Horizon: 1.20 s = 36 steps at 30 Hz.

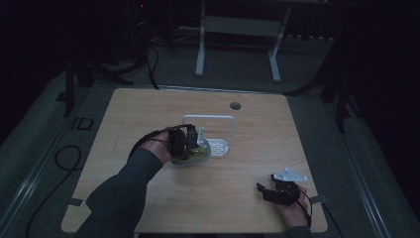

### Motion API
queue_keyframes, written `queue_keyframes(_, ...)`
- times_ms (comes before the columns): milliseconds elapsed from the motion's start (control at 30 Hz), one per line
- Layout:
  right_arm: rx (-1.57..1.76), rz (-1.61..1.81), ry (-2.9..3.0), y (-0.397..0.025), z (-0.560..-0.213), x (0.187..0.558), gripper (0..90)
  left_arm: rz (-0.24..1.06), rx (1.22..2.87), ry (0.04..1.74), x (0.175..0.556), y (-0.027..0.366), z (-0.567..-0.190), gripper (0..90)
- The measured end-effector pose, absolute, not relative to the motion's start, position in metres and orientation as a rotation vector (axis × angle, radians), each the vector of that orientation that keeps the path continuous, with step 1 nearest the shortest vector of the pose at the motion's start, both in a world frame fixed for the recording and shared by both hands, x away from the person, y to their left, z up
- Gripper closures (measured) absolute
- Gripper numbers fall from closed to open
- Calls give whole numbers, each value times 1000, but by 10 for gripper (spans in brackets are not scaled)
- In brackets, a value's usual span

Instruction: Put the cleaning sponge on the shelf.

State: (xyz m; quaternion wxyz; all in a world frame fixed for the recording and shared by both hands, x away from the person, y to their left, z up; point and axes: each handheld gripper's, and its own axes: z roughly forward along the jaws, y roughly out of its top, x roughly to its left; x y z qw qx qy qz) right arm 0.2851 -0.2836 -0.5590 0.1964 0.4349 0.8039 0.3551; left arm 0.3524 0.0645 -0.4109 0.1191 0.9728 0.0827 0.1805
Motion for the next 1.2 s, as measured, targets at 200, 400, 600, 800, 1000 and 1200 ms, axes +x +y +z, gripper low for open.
queue_keyframes(200, 1218, 994, 2251, -284, -559, 285, 302, 537, 2839, 219, 357, 62, -412, 714)
queue_keyframes(400, 1218, 994, 2251, -284, -559, 285, 302, 541, 2846, 195, 360, 59, -416, 714)
queue_keyframes(600, 1218, 994, 2251, -284, -559, 285, 302, 559, 2855, 170, 364, 54, -414, 714)
queue_keyframes(800, 1218, 994, 2252, -284, -559, 285, 302, 564, 2857, 161, 366, 50, -415, 714)
queue_keyframes(1000, 1218, 995, 2252, -284, -559, 285, 302, 575, 2863, 130, 366, 45, -415, 714)
queue_keyframes(1200, 1218, 995, 2252, -284, -559, 285, 302, 577, 2861, 122, 369, 42, -415, 714)
